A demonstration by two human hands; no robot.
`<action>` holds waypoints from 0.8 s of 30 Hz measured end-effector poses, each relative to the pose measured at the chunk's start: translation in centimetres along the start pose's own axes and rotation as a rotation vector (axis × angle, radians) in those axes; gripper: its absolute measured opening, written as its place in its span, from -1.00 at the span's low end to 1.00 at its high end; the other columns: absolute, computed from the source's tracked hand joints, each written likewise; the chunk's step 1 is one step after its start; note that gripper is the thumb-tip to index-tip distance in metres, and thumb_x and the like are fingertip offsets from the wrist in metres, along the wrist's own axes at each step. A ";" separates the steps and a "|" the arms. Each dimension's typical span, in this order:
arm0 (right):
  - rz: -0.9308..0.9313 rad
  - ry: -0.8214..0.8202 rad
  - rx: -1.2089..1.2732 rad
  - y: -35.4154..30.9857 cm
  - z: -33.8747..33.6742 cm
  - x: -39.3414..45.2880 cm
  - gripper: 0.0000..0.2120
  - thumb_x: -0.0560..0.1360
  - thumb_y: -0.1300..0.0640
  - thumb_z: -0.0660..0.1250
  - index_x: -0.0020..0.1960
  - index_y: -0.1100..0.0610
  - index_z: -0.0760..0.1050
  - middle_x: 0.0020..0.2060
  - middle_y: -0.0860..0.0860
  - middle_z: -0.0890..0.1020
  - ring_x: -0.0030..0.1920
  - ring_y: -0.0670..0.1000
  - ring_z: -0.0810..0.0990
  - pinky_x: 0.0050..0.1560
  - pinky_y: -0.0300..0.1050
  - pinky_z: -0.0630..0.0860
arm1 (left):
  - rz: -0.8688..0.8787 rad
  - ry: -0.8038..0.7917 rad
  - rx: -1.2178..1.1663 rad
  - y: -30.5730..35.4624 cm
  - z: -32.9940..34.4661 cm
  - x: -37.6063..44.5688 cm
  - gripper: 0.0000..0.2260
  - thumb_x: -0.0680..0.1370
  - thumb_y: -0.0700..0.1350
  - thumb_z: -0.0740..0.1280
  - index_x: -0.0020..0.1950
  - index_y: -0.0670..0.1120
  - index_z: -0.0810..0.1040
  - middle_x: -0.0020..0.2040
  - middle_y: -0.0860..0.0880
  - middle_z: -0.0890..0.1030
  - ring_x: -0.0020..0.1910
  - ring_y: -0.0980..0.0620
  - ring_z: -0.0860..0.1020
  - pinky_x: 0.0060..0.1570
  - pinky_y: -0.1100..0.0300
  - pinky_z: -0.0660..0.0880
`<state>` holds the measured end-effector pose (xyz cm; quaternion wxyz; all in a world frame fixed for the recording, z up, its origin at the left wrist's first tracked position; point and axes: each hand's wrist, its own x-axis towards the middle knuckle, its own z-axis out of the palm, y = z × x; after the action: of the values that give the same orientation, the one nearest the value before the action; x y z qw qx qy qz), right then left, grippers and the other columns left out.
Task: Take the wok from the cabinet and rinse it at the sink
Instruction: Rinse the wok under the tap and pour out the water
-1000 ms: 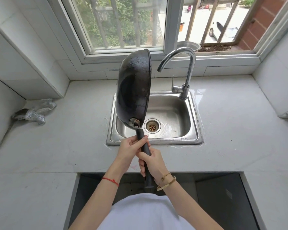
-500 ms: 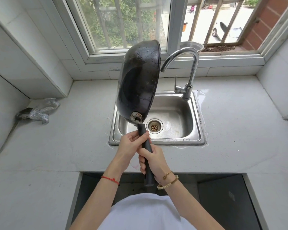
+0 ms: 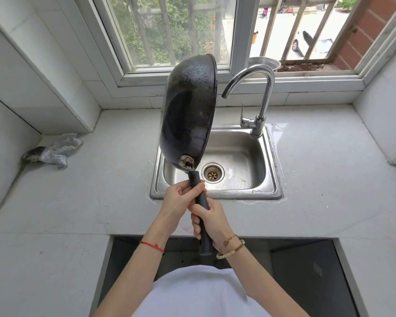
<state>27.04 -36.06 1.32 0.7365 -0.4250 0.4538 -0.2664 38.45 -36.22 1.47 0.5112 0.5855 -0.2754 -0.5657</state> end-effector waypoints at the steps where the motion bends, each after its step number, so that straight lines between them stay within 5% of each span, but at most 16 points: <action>1: -0.002 0.002 -0.012 0.0 -0.1 0.1 -0.83 0.57 0.26 0.27 -0.21 0.23 0.42 -0.55 0.01 0.46 -0.61 -0.05 0.43 -0.57 -0.23 0.44 | -0.003 0.004 -0.006 -0.1 0.0 0.0 -0.76 0.51 -0.17 0.42 0.13 -0.25 0.62 -0.14 -0.13 0.69 -0.08 -0.03 0.67 0.09 0.11 0.60; 17: -0.037 -0.016 -0.096 0.5 -0.2 -0.3 -0.80 0.56 0.28 0.27 -0.24 0.20 0.41 -0.57 -0.04 0.46 -0.62 -0.05 0.43 -0.58 -0.23 0.42 | -0.016 0.011 -0.016 -0.6 -0.2 -0.7 -0.80 0.53 -0.14 0.39 0.06 -0.24 0.62 -0.15 -0.15 0.66 -0.06 -0.10 0.64 0.20 -0.07 0.55; 24: -0.122 0.052 -0.264 1.1 -0.4 -0.1 -0.83 0.54 0.25 0.29 -0.23 0.15 0.42 -0.49 0.03 0.47 -0.61 -0.07 0.45 -0.55 -0.22 0.46 | -0.061 0.013 -0.089 -0.7 0.2 -0.8 -0.83 0.57 -0.18 0.33 0.10 -0.21 0.62 -0.02 -0.20 0.68 0.04 -0.08 0.67 0.06 0.14 0.58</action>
<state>26.63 -35.54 0.31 0.6447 -0.5378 0.4772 -0.2597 37.88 -35.30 1.19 0.5209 0.5740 -0.2289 -0.5888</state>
